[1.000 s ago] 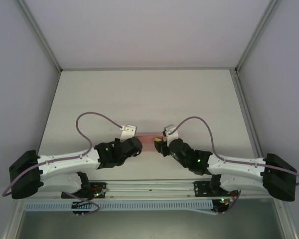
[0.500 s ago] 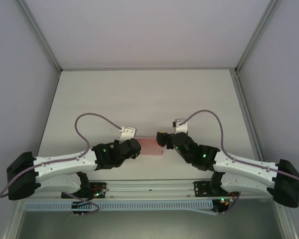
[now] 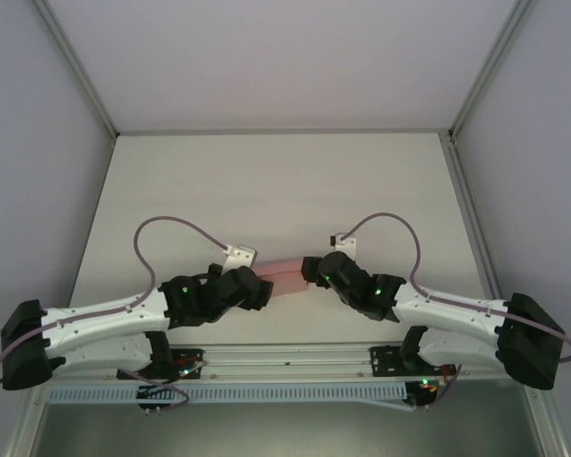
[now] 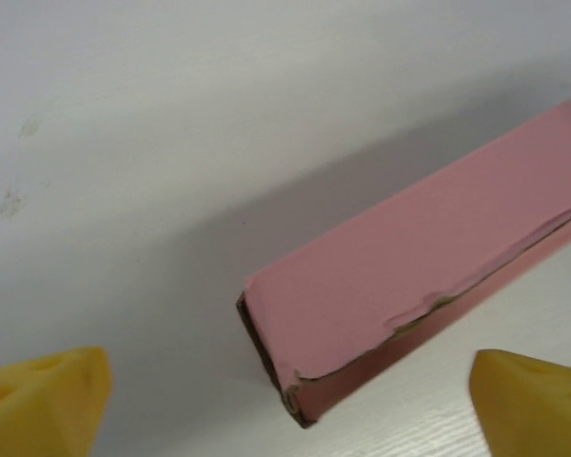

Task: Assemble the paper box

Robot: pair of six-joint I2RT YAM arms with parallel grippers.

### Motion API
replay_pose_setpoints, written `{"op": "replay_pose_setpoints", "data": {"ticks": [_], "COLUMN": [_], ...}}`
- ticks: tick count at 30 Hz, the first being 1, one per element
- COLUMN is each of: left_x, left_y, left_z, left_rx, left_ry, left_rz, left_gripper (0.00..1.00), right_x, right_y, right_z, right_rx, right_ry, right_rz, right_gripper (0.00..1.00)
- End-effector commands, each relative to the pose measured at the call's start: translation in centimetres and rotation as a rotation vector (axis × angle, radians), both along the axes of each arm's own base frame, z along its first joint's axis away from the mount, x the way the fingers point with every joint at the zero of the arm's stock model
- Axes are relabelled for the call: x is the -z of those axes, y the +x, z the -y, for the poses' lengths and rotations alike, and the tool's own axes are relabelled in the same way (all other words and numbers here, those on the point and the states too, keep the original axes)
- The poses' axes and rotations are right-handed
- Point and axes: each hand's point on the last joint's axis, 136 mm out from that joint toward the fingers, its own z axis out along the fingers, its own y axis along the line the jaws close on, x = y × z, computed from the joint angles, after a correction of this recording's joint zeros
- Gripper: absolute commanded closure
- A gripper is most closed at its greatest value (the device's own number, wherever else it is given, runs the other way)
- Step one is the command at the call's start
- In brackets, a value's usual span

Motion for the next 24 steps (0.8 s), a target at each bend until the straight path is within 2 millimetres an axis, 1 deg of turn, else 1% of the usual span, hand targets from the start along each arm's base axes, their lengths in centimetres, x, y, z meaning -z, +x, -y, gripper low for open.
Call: {"op": "replay_pose_setpoints", "data": {"ticks": [1,3,6,10,12,14,17,20,21,22,24], "left_x": [-2.9,-3.4,-3.0,-0.7,0.4,1.7,3.6,5.9,6.5,7.1,7.7], "left_y": [0.1,0.7,1.8,3.0,3.3,3.3,2.7,2.0,1.7,1.4,0.9], "left_z": [-0.1,-1.0,-2.0,-3.1,-3.0,-3.1,-3.0,-3.7,-3.5,-3.3,-2.8], "left_rx": [-0.025,-0.087,-0.143,-0.183,-0.169,-0.166,-0.138,-0.145,-0.126,-0.106,-0.060], "left_ry": [-0.088,-0.135,-0.192,-0.229,-0.250,-0.266,-0.269,-0.271,-0.291,-0.316,-0.363], "left_rz": [0.005,-0.013,-0.061,-0.137,-0.158,-0.180,-0.206,-0.230,-0.232,-0.234,-0.221], "left_gripper": [0.00,0.00,0.00,0.00,0.00,0.00,0.01,0.09,0.13,0.14,0.23], "right_x": [3.3,3.6,3.9,4.2,4.4,4.4,4.7,5.1,5.3,5.5,6.1], "right_y": [-1.6,-1.7,-1.7,-1.7,-1.7,-1.7,-1.7,-1.8,-1.8,-1.8,-1.9], "right_z": [1.7,1.8,1.9,2.1,2.3,2.4,2.7,2.6,2.5,2.4,1.9], "right_rx": [-0.001,0.000,-0.003,-0.002,0.000,0.005,0.011,-0.016,-0.033,-0.056,-0.113], "right_ry": [-0.071,-0.072,-0.075,-0.093,-0.101,-0.105,-0.112,-0.118,-0.121,-0.122,-0.114], "right_rz": [-0.085,-0.086,-0.088,-0.086,-0.086,-0.084,-0.081,-0.069,-0.059,-0.047,-0.024], "right_gripper": [0.28,0.28,0.28,0.28,0.27,0.28,0.27,0.28,0.28,0.28,0.29]}}
